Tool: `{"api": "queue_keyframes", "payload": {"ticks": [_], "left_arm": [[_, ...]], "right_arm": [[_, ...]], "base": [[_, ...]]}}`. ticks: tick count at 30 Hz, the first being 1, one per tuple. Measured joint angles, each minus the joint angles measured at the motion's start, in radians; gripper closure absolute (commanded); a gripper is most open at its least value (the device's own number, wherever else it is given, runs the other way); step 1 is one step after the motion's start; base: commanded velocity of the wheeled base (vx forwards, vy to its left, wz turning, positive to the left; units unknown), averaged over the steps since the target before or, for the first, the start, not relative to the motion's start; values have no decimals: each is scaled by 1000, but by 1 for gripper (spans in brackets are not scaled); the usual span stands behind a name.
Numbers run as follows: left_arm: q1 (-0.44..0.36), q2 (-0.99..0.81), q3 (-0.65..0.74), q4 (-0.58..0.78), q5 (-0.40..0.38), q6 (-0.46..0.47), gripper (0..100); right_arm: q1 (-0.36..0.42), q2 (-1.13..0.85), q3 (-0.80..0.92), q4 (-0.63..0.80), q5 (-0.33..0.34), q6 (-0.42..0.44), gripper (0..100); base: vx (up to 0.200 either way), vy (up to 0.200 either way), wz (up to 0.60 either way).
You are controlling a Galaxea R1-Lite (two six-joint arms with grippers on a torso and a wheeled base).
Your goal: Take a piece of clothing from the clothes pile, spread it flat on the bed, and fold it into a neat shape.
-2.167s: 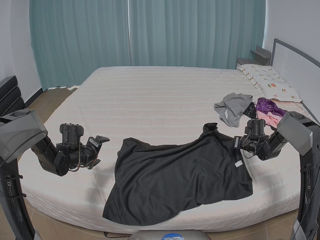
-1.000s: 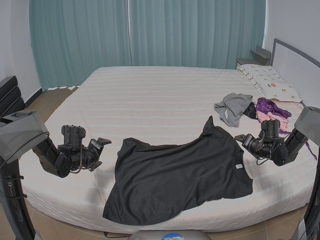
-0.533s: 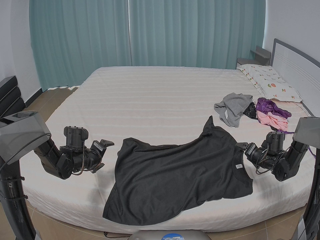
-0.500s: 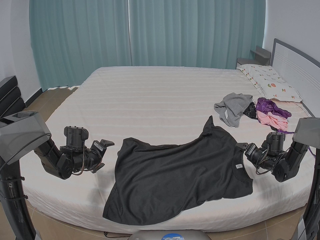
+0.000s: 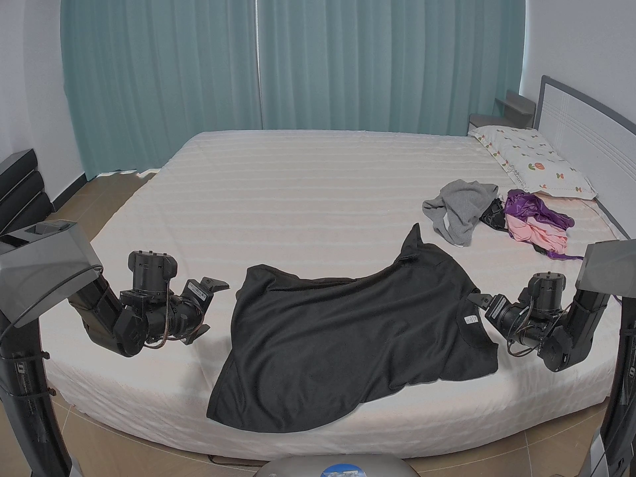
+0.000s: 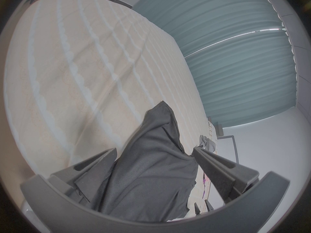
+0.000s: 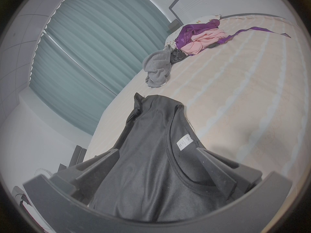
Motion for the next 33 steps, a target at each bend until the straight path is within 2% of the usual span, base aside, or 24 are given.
{"api": "queue_keyframes", "payload": {"ticks": [16, 28, 33], "left_arm": [[-13, -4, 0, 1, -3, -33, 0], [-9, -8, 0, 1, 5, -40, 0], [8, -9, -6, 1, 6, -56, 0]], "right_arm": [[1, 21, 5, -20, -1, -16, 0], [3, 23, 5, -20, 0, -16, 0], [5, 23, 5, -20, 0, -16, 0]], "base": [[0, -200, 0], [0, 0, 0], [200, 0, 0]]}}
